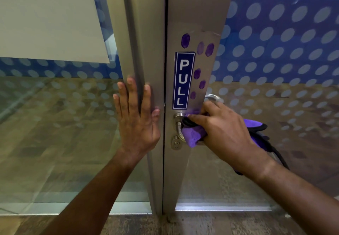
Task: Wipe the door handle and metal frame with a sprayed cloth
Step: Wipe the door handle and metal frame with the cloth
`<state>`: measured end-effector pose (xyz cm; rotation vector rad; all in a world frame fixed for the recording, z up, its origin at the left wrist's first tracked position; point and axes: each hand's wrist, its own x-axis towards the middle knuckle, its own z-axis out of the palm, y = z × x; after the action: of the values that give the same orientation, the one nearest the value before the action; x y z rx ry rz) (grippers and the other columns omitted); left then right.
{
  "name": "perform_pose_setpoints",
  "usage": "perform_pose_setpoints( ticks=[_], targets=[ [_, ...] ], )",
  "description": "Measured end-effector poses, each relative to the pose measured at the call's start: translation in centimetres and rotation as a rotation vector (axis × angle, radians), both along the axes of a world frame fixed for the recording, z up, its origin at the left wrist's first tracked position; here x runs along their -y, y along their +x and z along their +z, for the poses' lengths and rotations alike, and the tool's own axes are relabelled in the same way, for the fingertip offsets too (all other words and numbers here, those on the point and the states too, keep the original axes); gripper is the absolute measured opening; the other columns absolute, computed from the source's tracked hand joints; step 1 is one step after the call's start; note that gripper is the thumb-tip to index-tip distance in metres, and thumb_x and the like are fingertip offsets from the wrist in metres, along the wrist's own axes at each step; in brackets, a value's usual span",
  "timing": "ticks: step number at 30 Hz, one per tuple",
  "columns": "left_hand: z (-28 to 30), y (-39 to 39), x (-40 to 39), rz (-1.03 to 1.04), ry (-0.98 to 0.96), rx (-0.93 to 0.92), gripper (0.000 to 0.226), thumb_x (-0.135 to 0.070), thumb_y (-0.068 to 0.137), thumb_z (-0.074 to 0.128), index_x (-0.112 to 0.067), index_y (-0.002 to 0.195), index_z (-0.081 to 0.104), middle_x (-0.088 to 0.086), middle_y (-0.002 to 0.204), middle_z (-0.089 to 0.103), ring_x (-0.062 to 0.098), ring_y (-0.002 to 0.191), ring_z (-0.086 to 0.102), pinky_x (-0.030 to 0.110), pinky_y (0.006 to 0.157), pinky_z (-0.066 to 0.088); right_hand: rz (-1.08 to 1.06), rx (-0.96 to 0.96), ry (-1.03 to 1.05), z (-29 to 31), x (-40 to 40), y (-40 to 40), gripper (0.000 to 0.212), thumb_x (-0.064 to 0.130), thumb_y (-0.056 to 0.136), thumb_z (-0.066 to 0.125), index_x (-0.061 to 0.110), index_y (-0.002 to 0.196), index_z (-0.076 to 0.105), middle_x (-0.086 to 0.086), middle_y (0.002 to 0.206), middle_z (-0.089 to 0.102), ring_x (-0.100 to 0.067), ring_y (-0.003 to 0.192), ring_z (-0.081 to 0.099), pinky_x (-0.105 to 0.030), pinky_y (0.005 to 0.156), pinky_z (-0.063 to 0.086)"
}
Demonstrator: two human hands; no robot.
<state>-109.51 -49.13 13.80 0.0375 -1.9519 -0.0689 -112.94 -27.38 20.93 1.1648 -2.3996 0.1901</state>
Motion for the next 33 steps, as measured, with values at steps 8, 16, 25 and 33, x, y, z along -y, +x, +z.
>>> perform_pose_setpoints(
  ticks=[8, 16, 25, 33],
  targets=[
    [0.5, 0.9, 0.1, 0.001, 0.005, 0.053, 0.076, -0.033, 0.101, 0.04, -0.023, 0.157, -0.009, -0.002, 0.164, -0.023, 0.023, 0.153, -0.017, 0.044, 0.125, -0.007, 0.003, 0.077, -0.148, 0.4, -0.9, 0.9, 0.062, 0.016, 0.054, 0.095, 0.017, 0.112, 0.074, -0.007, 0.091, 0.065, -0.027, 0.079, 0.06, -0.035, 0.062, 0.049],
    [3.1, 0.5, 0.6, -0.006, -0.008, 0.025, 0.07, -0.04, 0.104, 0.031, -0.018, 0.157, -0.008, -0.002, 0.165, -0.022, 0.021, 0.153, -0.016, 0.042, 0.125, -0.008, 0.053, -0.065, -0.599, 3.7, -3.3, 1.2, 0.052, -0.012, 0.069, 0.073, 0.007, 0.117, 0.069, -0.014, 0.091, 0.062, -0.025, 0.074, 0.057, -0.033, 0.059, 0.046],
    [4.9, -0.1, 1.2, 0.004, -0.092, -0.008, 0.07, -0.036, 0.101, 0.033, -0.016, 0.158, -0.002, 0.001, 0.166, -0.019, 0.022, 0.154, -0.014, 0.043, 0.126, -0.005, 0.115, -0.408, -0.791, 7.8, -0.3, -0.6, 0.038, 0.003, 0.085, 0.076, 0.002, 0.121, 0.065, -0.026, 0.103, 0.062, -0.036, 0.089, 0.061, -0.033, 0.076, 0.05],
    [4.5, -0.7, 1.1, 0.056, -0.116, -0.055, 0.067, -0.034, 0.101, 0.034, -0.013, 0.158, 0.005, 0.005, 0.167, -0.011, 0.025, 0.155, -0.007, 0.043, 0.126, -0.001, 0.154, -0.457, -0.702, 7.1, 3.0, -1.6, 0.031, 0.014, 0.092, 0.068, 0.002, 0.12, 0.067, -0.024, 0.102, 0.066, -0.029, 0.095, 0.057, -0.035, 0.079, 0.05]
  ],
)
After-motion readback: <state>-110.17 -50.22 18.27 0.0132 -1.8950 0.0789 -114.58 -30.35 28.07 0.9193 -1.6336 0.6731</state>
